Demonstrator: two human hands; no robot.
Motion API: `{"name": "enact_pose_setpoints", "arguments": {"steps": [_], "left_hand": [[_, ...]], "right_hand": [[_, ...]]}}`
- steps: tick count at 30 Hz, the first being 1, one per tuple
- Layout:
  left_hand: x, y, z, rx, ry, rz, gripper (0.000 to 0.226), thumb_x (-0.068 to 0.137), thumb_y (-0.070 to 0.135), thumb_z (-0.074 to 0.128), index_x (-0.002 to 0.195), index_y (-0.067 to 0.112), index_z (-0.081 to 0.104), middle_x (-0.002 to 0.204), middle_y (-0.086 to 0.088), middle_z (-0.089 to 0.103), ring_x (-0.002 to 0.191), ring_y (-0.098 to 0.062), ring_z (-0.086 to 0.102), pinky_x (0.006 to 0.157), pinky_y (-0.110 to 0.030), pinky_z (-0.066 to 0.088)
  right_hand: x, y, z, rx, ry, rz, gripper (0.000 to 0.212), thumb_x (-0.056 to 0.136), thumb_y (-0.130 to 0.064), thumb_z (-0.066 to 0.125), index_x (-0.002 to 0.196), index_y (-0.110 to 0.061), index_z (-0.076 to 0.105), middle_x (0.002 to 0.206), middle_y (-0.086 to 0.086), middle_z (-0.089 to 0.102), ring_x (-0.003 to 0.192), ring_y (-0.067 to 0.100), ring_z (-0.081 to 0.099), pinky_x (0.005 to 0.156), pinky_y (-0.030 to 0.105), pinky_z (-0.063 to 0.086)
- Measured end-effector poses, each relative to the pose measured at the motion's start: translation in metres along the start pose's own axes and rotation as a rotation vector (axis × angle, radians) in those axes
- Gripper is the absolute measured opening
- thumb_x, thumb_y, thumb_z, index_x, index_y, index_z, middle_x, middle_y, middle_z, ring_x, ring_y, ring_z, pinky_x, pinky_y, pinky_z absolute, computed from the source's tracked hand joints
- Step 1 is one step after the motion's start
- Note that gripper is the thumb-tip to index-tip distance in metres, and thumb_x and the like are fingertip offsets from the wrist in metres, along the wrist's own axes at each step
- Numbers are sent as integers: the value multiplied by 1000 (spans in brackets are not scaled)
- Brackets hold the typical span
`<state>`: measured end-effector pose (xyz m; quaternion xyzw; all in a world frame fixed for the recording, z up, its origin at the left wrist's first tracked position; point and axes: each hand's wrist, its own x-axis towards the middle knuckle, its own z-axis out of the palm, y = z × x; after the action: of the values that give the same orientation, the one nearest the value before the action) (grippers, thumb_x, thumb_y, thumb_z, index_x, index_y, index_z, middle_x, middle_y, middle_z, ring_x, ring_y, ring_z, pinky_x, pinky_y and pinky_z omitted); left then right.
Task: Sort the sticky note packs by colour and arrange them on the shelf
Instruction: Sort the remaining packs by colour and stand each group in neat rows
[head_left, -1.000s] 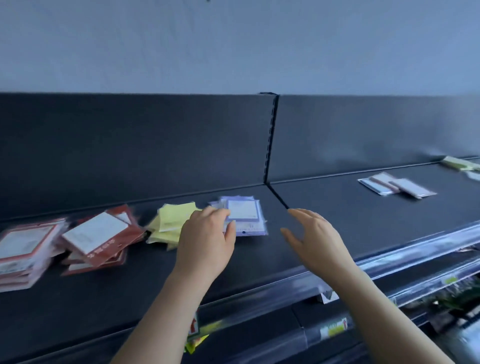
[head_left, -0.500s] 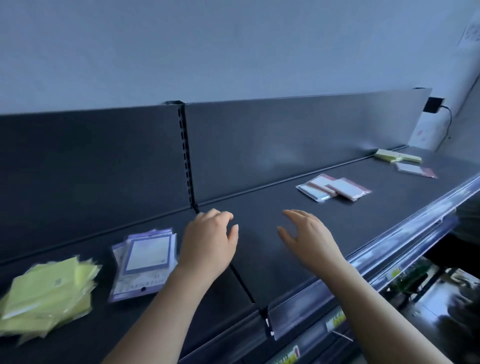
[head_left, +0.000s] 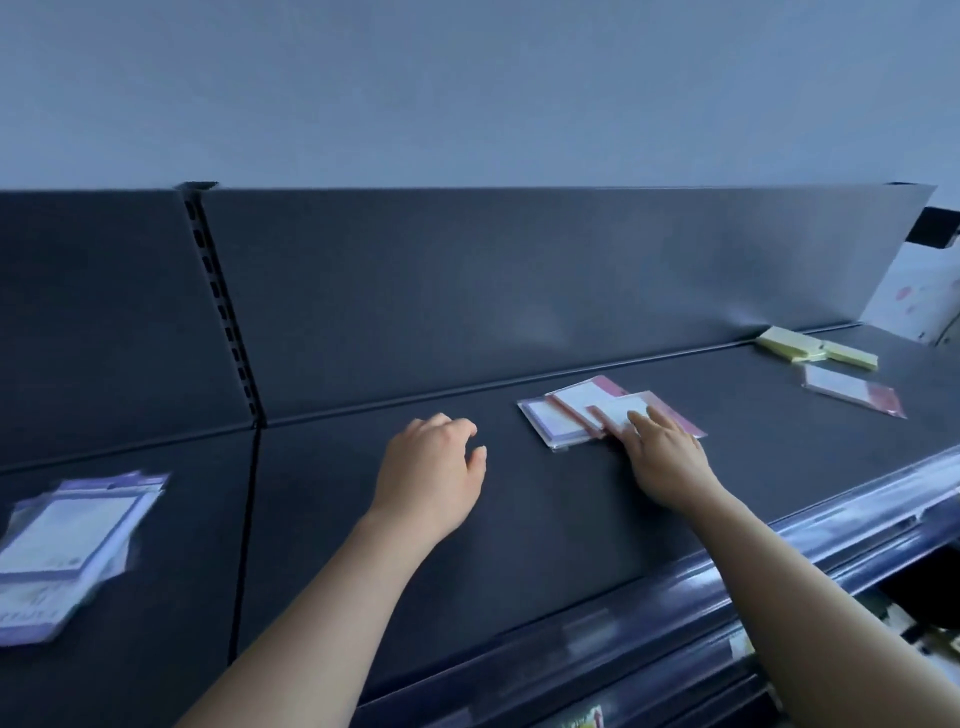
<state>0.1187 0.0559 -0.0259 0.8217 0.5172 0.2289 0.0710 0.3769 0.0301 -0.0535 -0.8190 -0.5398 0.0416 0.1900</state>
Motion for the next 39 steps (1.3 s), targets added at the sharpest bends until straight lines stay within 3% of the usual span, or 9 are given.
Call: {"name": "enact_pose_setpoints", "arguments": {"steps": [3,5,7,11,20,24,28,34,39], "left_hand": [[16,21,15,3,-12,-22,31,98,34,46,122,19,60,118,3,61,108,-21,53,90,-33,44],[28,36,25,-1,-27,-31,30,98,32,46,119,18,61,115,2,61,107,-22,53,89,-34,44],[43,52,34,-22,-32,-35,27,97,31,45,113,16,62,109,0,61,105,-24,54,86,-35,46],[75,79,54,3,-120,-47,39,97,39,45,124,12,54,124,-4,55,117,-28,47,93,-36,42],[126,99,91,162,-360,-145,77,81,69,53,136,17,38,143,-4,42,130,-28,39,97,-39,35],[125,99,88,-63,-248,-205,74,68,51,78,122,13,44,128,-7,39,112,-27,49,87,-35,45],[110,94,76,-358,-185,-173,53,79,20,75,121,17,42,118,2,39,91,-20,53,62,-28,42],[87,80,56,-472,-224,-96,36,88,14,62,118,26,44,105,7,56,85,-9,53,65,-22,43],[61,62,33,-441,-139,-139,35,92,13,54,123,26,45,102,9,56,85,-5,52,64,-20,41]], "right_hand": [[8,15,-4,135,30,-10,26,94,-21,43,72,-16,57,86,-1,55,87,29,55,73,40,43],[10,22,-6,238,51,38,15,88,-29,57,92,-18,66,101,-3,56,94,24,56,81,37,45],[14,29,-3,293,22,71,39,83,-41,65,116,-22,62,124,1,49,109,26,54,96,39,43],[25,42,4,143,-32,116,82,86,-59,54,150,-19,22,157,8,20,143,28,20,117,43,14],[31,51,3,133,6,113,70,92,-48,49,147,-13,24,150,7,34,140,23,25,116,39,13],[32,53,0,232,7,132,77,88,-49,57,149,-15,24,156,6,22,144,25,18,118,38,10],[40,53,0,209,-69,173,92,81,-58,61,151,-20,16,158,7,14,148,24,2,119,42,2],[39,50,-17,310,-158,185,122,58,-62,80,152,-22,13,149,6,29,141,28,22,117,44,17],[20,24,-20,522,-126,108,101,55,-46,89,137,-21,36,123,-2,30,110,17,48,95,34,43]]}}
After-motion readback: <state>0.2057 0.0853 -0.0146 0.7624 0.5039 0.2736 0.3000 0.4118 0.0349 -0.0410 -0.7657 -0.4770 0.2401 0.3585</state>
